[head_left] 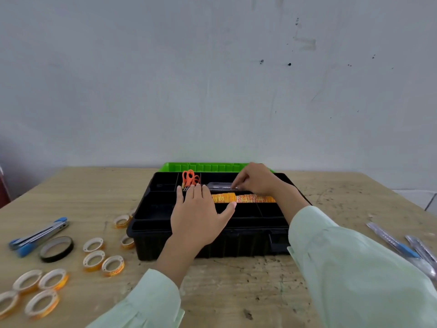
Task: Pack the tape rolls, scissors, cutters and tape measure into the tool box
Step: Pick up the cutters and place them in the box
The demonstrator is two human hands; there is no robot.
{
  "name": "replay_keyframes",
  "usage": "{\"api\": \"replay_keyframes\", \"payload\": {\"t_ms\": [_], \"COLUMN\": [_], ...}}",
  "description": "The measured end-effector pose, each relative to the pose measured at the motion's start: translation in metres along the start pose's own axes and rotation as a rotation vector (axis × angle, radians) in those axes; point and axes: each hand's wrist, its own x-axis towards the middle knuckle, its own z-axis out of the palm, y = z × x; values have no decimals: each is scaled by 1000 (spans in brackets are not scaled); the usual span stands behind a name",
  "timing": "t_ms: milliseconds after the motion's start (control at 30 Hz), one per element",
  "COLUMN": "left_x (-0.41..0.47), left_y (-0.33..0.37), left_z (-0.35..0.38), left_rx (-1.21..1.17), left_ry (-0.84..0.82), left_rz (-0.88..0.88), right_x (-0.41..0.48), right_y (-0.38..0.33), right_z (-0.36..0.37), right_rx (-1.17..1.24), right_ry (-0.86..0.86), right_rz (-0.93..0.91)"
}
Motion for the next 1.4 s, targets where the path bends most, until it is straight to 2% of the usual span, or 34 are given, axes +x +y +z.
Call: {"api": "replay_keyframes", "payload": {"t_ms": [67, 233, 333, 400, 533, 667, 767, 900, 967, 1133, 1167, 1267, 1400], "left_x": [1, 3, -1, -3, -2, -3, -4, -4, -4, -3, -4, -5, 5], "left_y": [0, 17, 57, 88, 122, 123, 124, 124, 123, 124, 125, 137, 156], "left_z": [-2, -9, -7, -3, 5, 13, 15, 15, 14, 9, 6, -8, -23], "left_rx": [-8, -36, -96, -106, -43, 47, 37, 32, 31, -44, -147, -680, -1106], "left_ry": [-33, -58, -30, -26, -31, 10, 10, 14, 15, 30, 44, 6, -108], "left_rz": [3, 63, 198, 289, 355, 344, 337, 337, 336, 349, 371, 397, 302], "right_x": [-12, -63, -106, -132, -169, -195, -201, -199, -198, -187, -184, -176, -168], "right_y": [5, 35, 62, 83, 133, 172, 183, 190, 194, 174, 161, 116, 72], "right_z": [-9, -34, -36, -34, -27, -19, -14, -14, -14, -29, -35, -48, -44], "right_rx": [91, 369, 446, 376, 149, -101, -225, -318, -279, 153, 224, 425, 696], "right_ry": [129, 648, 772, 803, 728, 390, 280, 307, 334, 670, 730, 848, 847], "right_rz": [17, 129, 251, 365, 648, 936, 1019, 1003, 964, 766, 697, 468, 270]}}
